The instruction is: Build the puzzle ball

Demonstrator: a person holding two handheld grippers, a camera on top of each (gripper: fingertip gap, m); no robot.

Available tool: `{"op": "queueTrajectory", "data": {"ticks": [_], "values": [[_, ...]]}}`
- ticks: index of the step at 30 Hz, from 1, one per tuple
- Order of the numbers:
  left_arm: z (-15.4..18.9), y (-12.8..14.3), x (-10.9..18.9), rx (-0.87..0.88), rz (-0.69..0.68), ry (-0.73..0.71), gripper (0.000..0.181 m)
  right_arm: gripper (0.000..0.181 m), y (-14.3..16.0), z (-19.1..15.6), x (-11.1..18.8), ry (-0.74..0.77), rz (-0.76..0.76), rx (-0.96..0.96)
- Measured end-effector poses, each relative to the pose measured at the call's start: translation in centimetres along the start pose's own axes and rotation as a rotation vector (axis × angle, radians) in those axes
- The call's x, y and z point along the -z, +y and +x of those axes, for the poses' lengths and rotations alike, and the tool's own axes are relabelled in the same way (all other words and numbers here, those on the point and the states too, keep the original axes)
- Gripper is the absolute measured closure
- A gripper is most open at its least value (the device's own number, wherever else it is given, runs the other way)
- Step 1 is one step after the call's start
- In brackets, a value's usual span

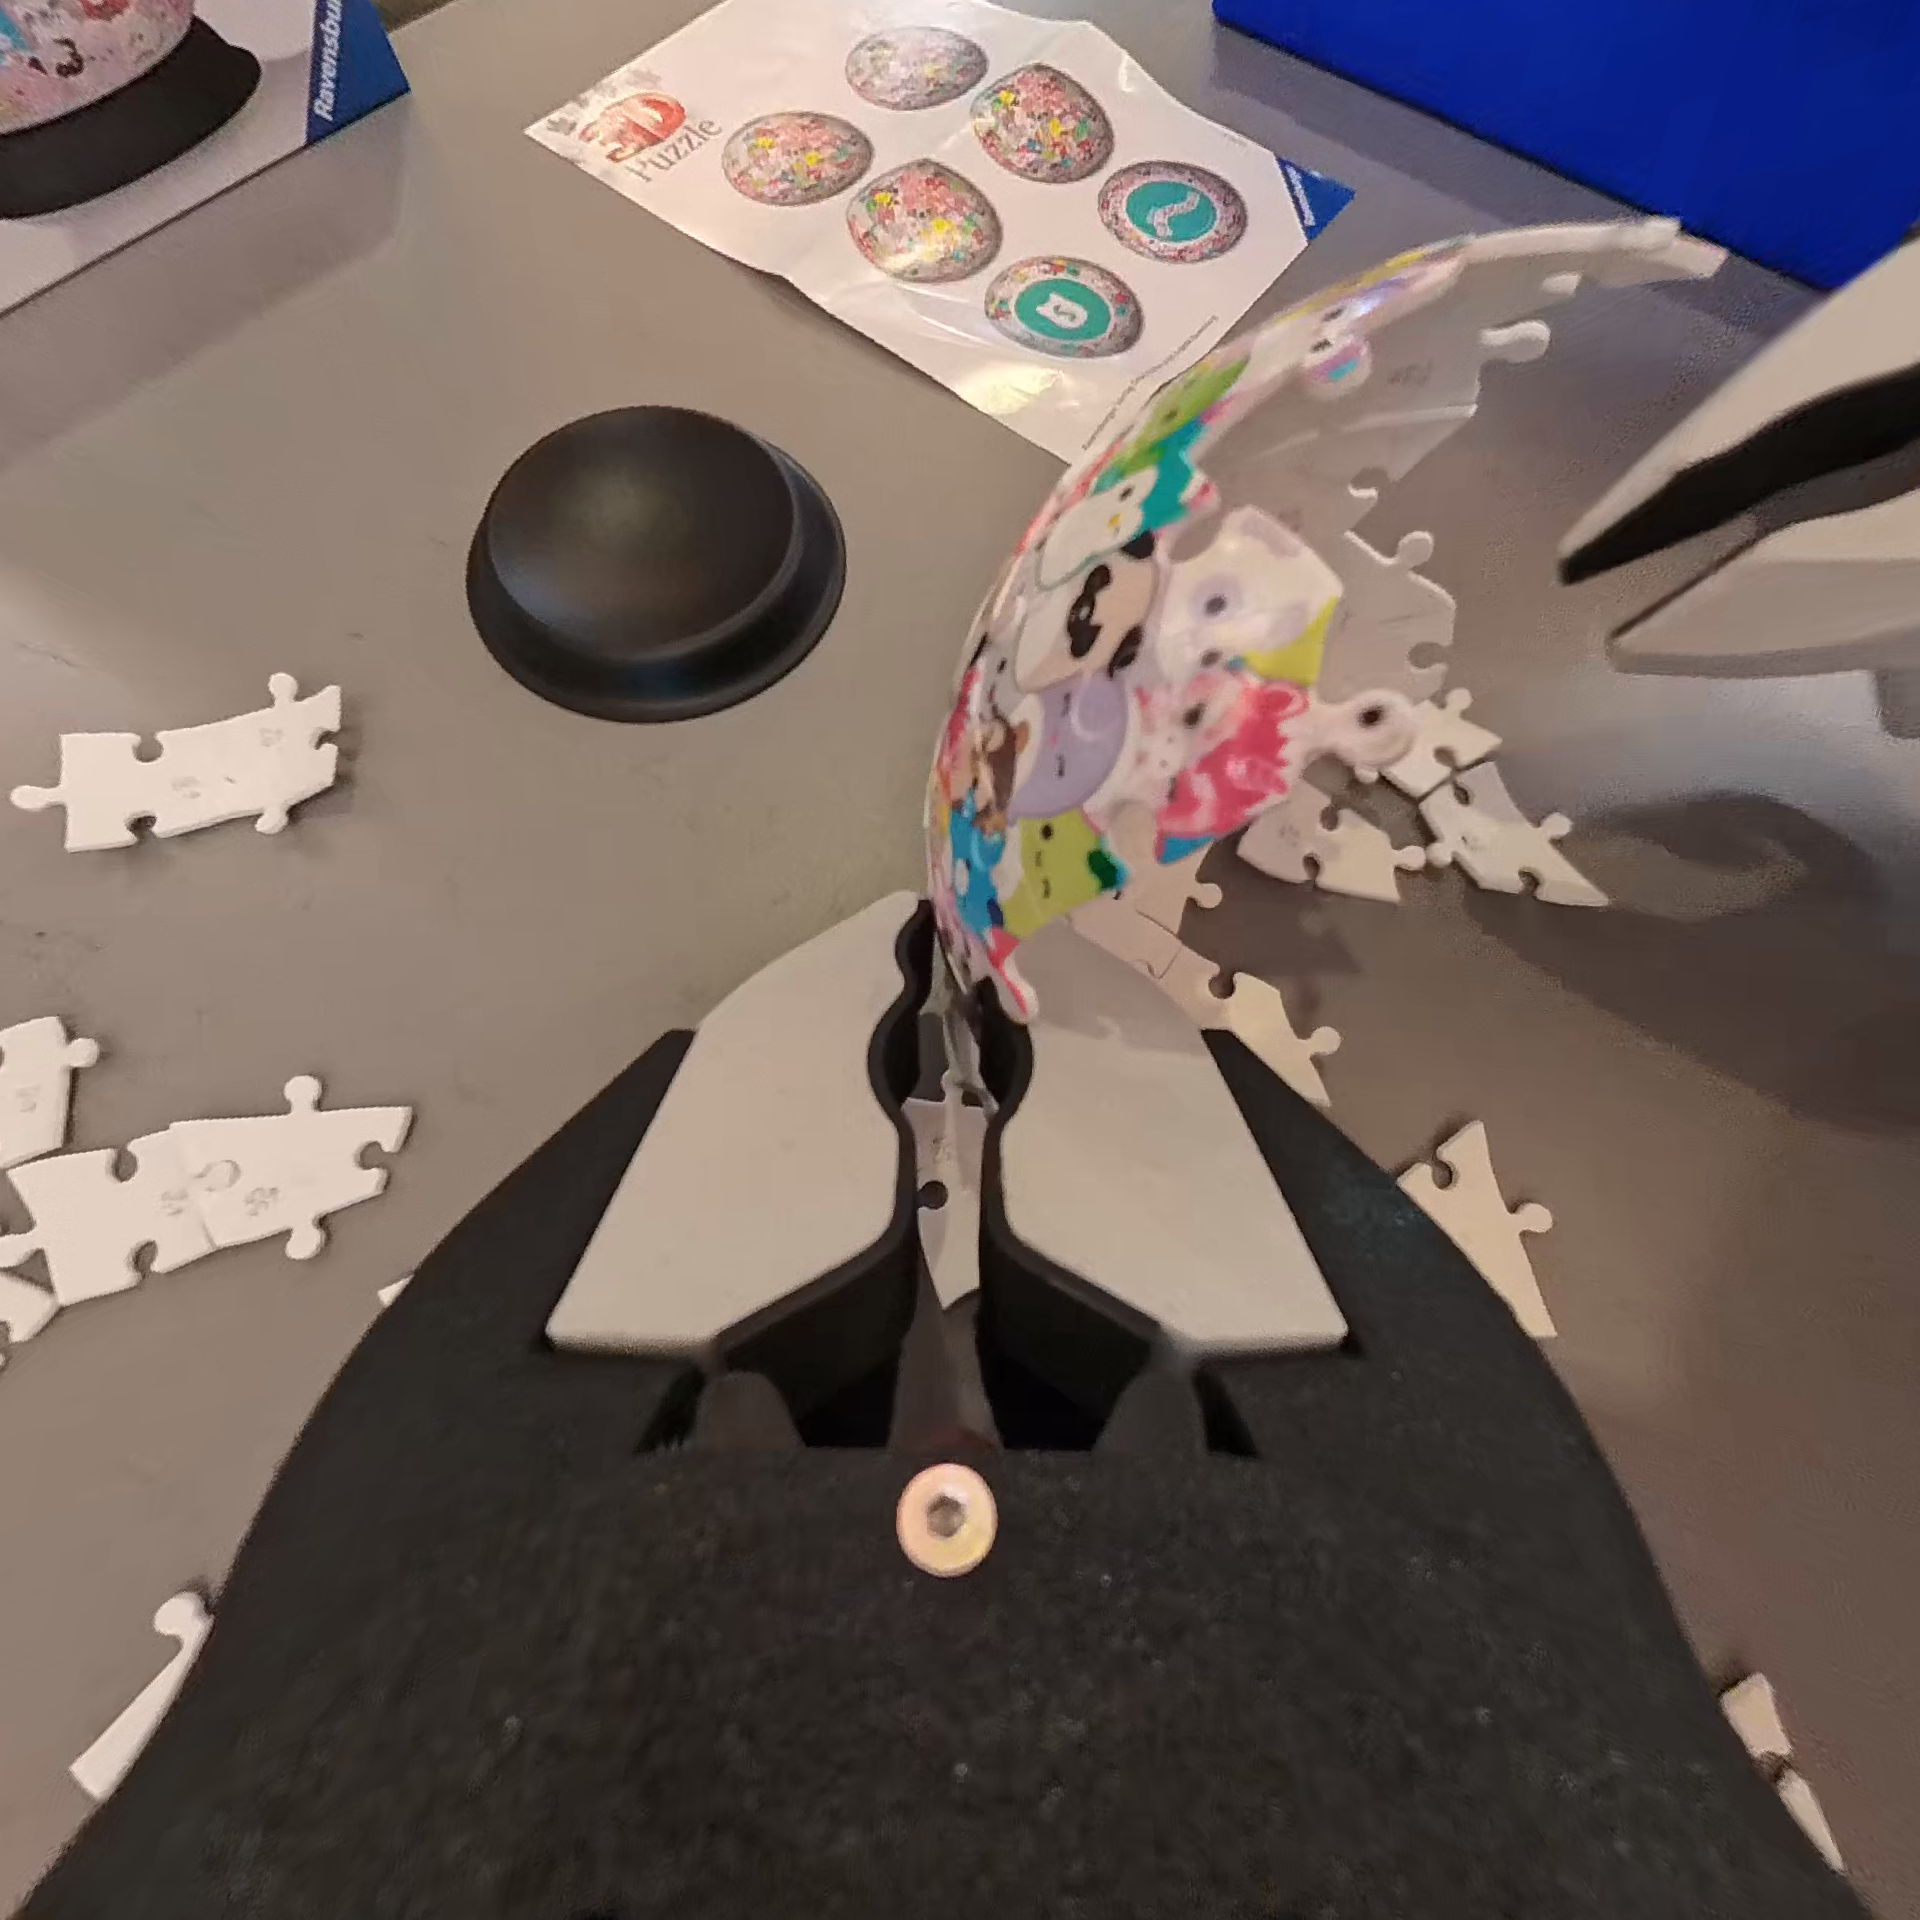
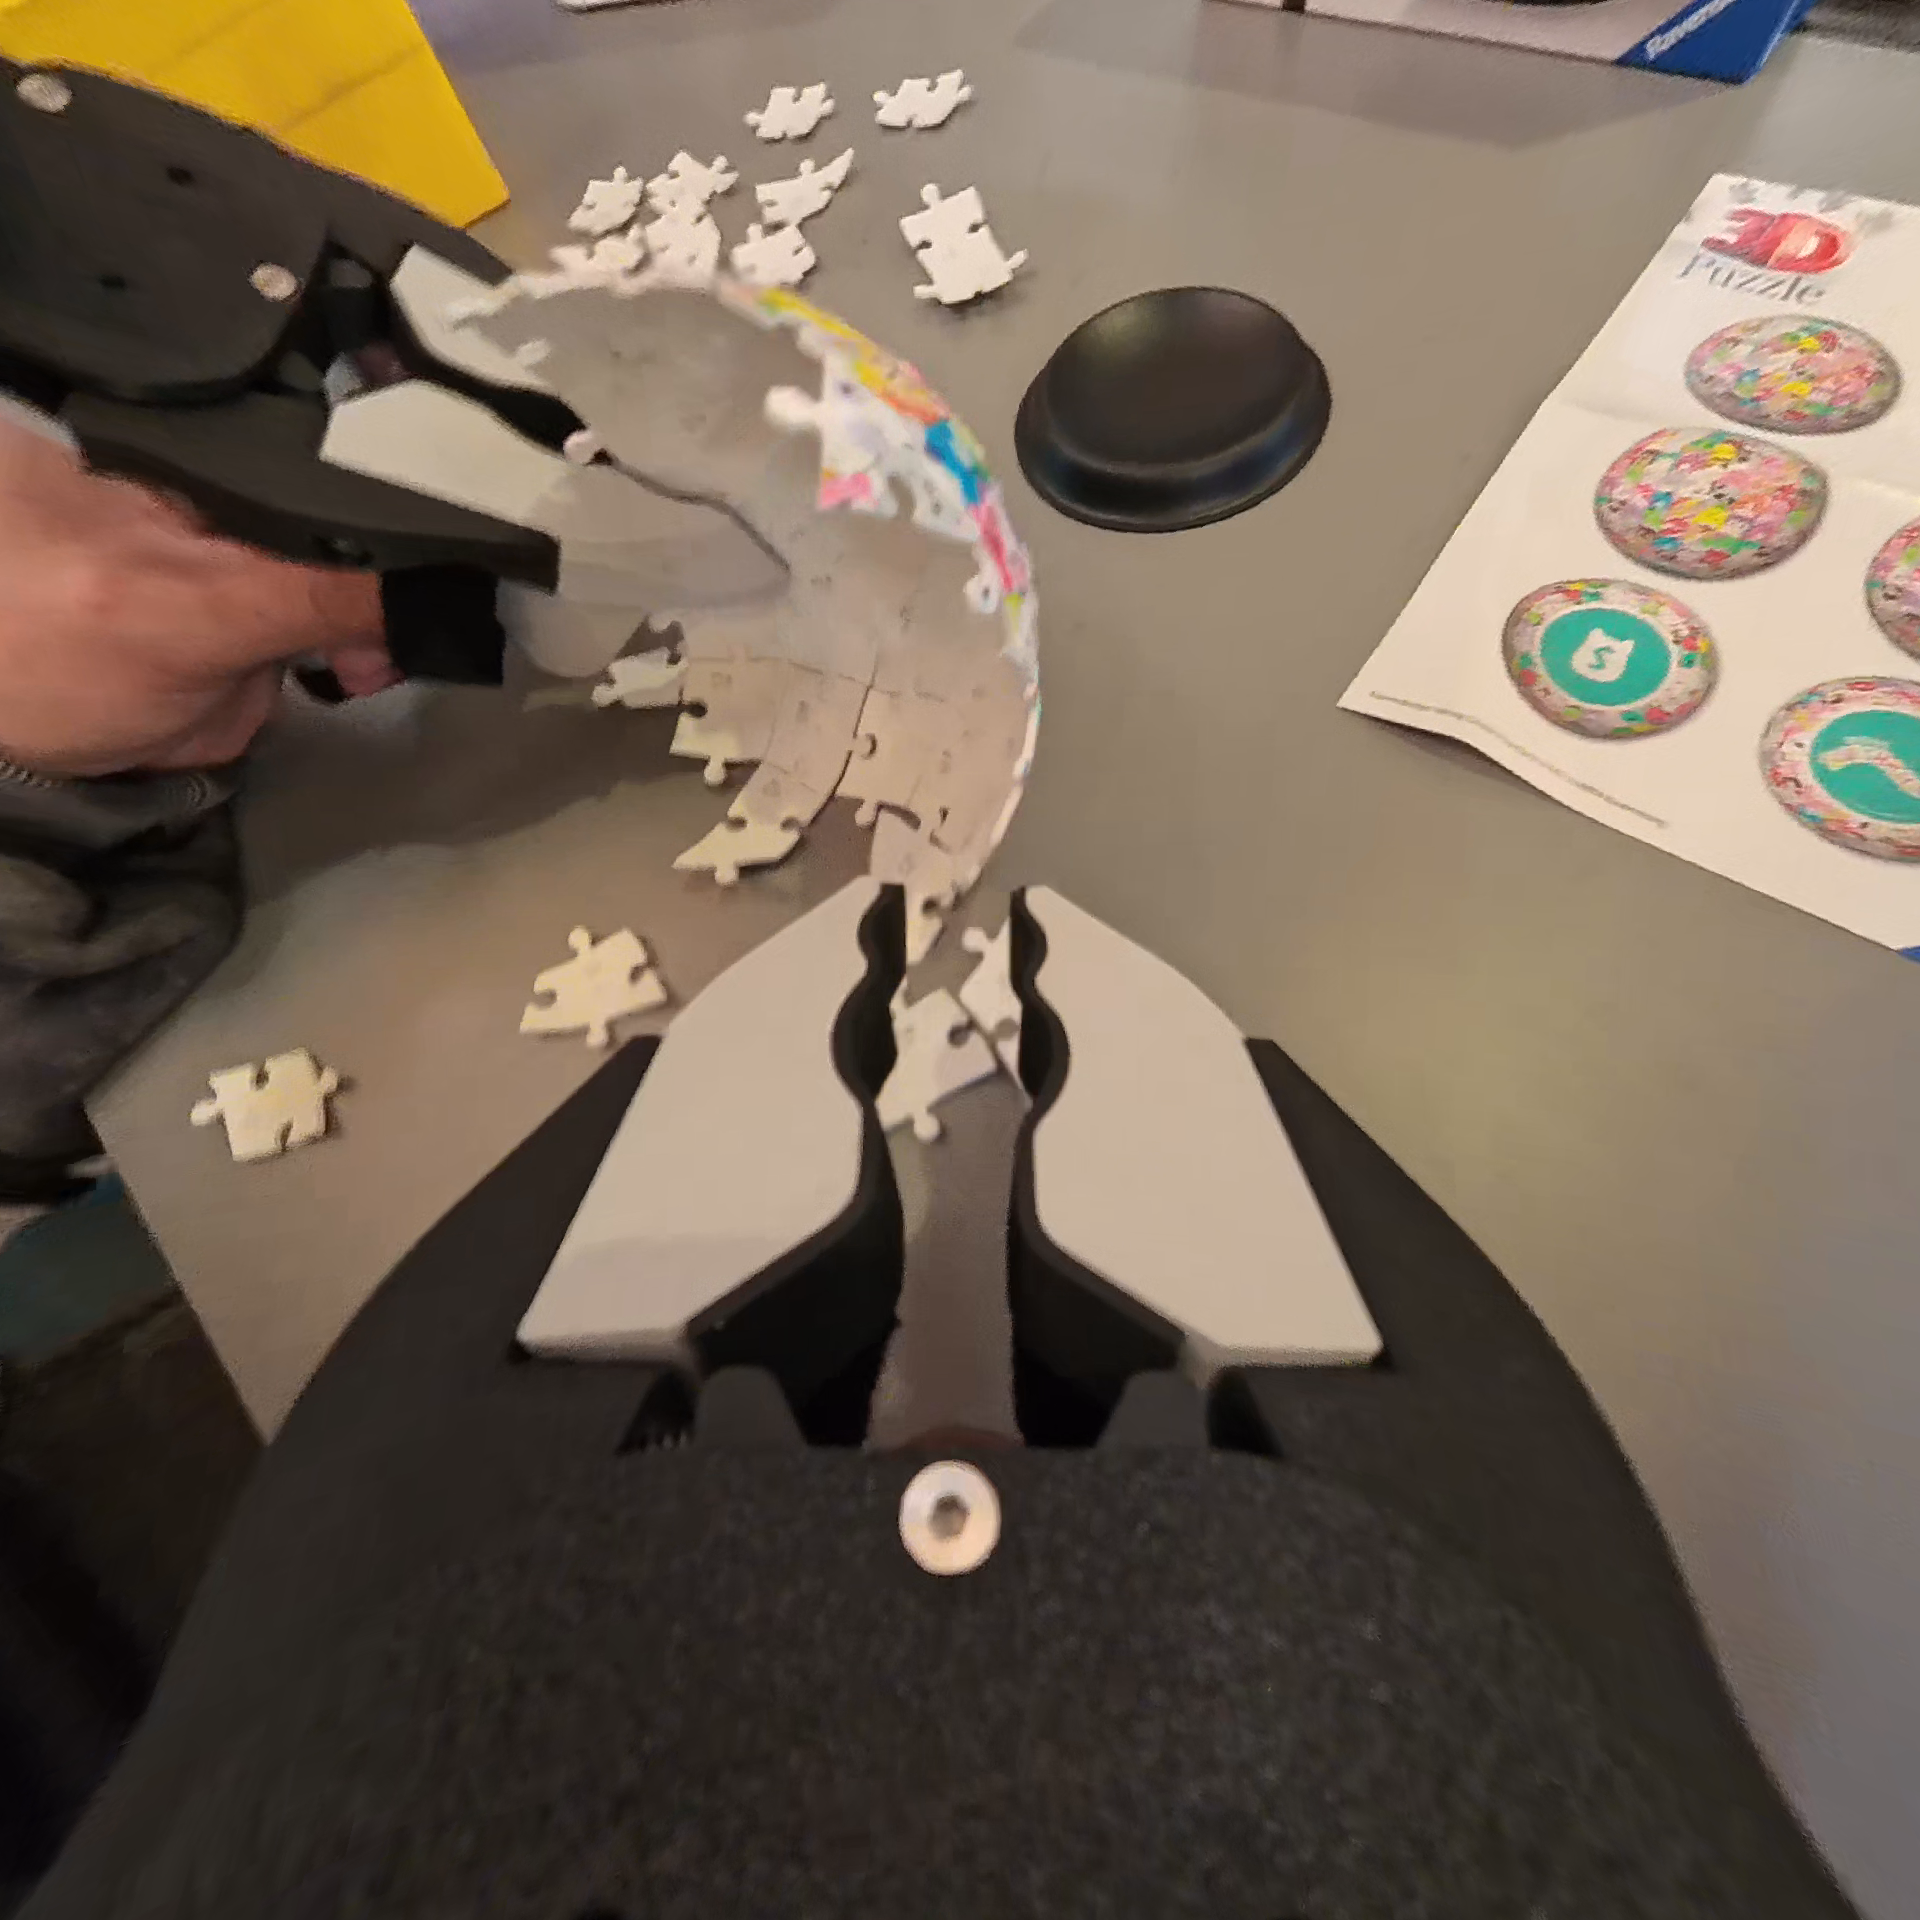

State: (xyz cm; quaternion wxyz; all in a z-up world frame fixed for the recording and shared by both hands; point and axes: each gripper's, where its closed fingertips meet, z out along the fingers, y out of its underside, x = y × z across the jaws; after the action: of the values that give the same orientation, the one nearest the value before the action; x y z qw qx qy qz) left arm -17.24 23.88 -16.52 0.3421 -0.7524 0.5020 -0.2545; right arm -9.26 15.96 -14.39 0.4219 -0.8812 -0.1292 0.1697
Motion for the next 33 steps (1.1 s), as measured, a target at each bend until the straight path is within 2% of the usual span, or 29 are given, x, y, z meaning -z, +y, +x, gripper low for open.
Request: {"op": "queueTrajectory", "data": {"ticks": [4, 6, 9, 12, 14, 18, 21, 24, 29, 33], "values": [[-0.2, -0.1, 0.0, 0.008, 0.005, -0.004, 0.176, 0.164, 2.1, 0.0, 1.4, 0.044, -0.041, 0.145], [-0.3, -0.2, 0.0, 0.005, 0.012, -0.015, 0.176, 0.164, 2.8, 0.0, 1.8, 0.06, -0.016, 0.196], [-0.7, -0.3, -0.3, 0.013, 0.024, -0.039, 0.176, 0.164, 2.8, -0.4, 2.1, 0.039, 0.071, 0.237], [-0.9, -0.4, -0.1, 0.028, 0.024, -0.052, 0.176, 0.164, 3.1, 0.3, 2.1, 0.06, 0.039, 0.237], [-0.9, -0.1, 0.0, 0.061, 0.011, -0.043, 0.176, 0.164, 2.7, 0.4, 2.4, 0.057, 0.074, 0.22], [-1.1, 1.2, 0.9, 0.237, -0.08, 0.056, 0.177, 0.164, 1.9, -0.7, 3.3, -0.002, 0.124, 0.156], [-0.5, 2.3, 1.6, 0.406, -0.179, 0.163, 0.178, 0.164, 1.8, -1.5, 3.6, 0.004, 0.13, 0.207], [-0.1, 3.1, 1.9, 0.5, -0.252, 0.211, 0.178, 0.164, 2.1, -2.3, 3.4, -0.004, 0.118, 0.253], [-0.3, 3.6, 1.7, 0.565, -0.331, 0.244, 0.177, 0.164, 2.6, -3.5, 2.8, -0.06, 0.105, 0.249], [-0.8, 3.6, 1.6, 0.6, -0.342, 0.245, 0.174, 0.162, 3.5, -3.2, 2.4, -0.057, 0.068, 0.263]]}}
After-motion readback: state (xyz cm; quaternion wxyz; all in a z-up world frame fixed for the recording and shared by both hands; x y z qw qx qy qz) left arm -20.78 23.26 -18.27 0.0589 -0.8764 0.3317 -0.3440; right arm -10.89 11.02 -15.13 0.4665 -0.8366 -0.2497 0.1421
